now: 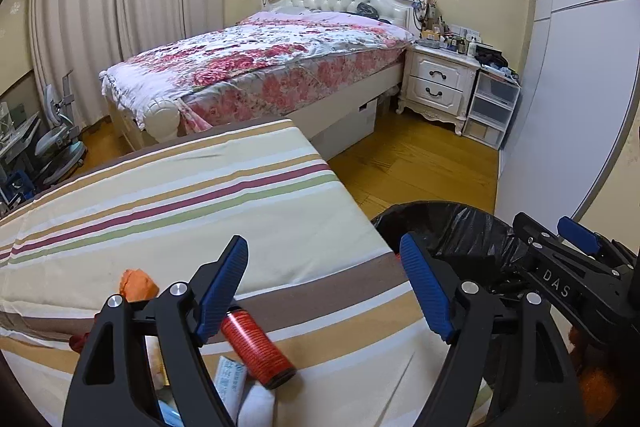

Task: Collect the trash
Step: 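Carry the orange foam net over the bin and open the left tool, then close the right tool around the red bottle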

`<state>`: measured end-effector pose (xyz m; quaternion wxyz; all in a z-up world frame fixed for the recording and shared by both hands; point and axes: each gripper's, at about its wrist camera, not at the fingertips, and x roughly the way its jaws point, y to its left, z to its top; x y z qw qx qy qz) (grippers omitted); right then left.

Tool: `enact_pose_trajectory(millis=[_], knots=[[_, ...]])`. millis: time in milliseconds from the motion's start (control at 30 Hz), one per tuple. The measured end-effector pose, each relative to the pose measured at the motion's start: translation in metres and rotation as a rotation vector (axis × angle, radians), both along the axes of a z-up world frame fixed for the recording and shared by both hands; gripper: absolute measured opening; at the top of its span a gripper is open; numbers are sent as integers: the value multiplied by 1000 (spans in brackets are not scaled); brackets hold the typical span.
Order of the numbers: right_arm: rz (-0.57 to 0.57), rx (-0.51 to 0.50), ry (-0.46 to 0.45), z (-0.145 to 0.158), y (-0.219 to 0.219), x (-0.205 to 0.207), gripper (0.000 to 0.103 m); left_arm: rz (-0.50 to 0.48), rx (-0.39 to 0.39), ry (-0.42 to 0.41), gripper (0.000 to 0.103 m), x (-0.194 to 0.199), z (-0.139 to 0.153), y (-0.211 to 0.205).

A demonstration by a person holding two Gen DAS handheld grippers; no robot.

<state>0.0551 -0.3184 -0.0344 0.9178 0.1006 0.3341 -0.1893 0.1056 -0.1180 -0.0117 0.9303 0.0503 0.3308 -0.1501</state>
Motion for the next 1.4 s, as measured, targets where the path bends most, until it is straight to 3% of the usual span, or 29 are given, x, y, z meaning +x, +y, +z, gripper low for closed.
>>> enact_pose_trajectory(millis=[667,1000,1400], knots=[[331,11,29,1,110,4,63,302,13,31,76,-24,-5,129],[491,13,50,1,164,9,62,382,18,45,76,-32,-11,166],[564,15,144,-16,191,24,44,392,24,71,76,-31,-21,182]])
